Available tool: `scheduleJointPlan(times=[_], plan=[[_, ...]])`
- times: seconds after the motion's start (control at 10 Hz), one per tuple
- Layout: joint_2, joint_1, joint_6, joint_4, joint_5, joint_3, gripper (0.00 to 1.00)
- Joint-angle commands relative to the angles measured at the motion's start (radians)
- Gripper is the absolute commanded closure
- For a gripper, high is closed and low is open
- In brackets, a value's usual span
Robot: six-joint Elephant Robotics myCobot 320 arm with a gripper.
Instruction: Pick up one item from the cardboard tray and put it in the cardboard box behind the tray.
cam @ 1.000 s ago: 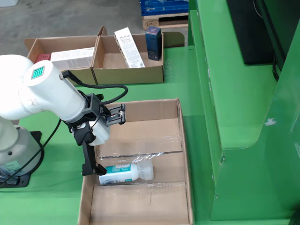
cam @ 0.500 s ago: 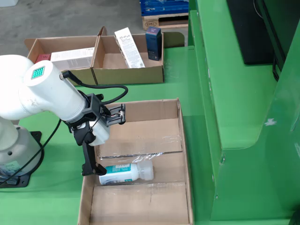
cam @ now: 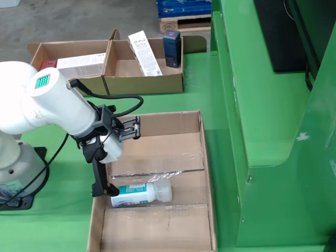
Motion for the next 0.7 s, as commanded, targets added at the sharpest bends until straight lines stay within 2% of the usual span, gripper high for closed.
scheduleJointPlan(times=[0.0, 0.6], plan=[[0.01, 0.003, 0.007, 0.009, -0.002, 0.039, 0.0], [-0.096, 0.01, 0.01, -0.04, 0.002, 0.184, 0.0]])
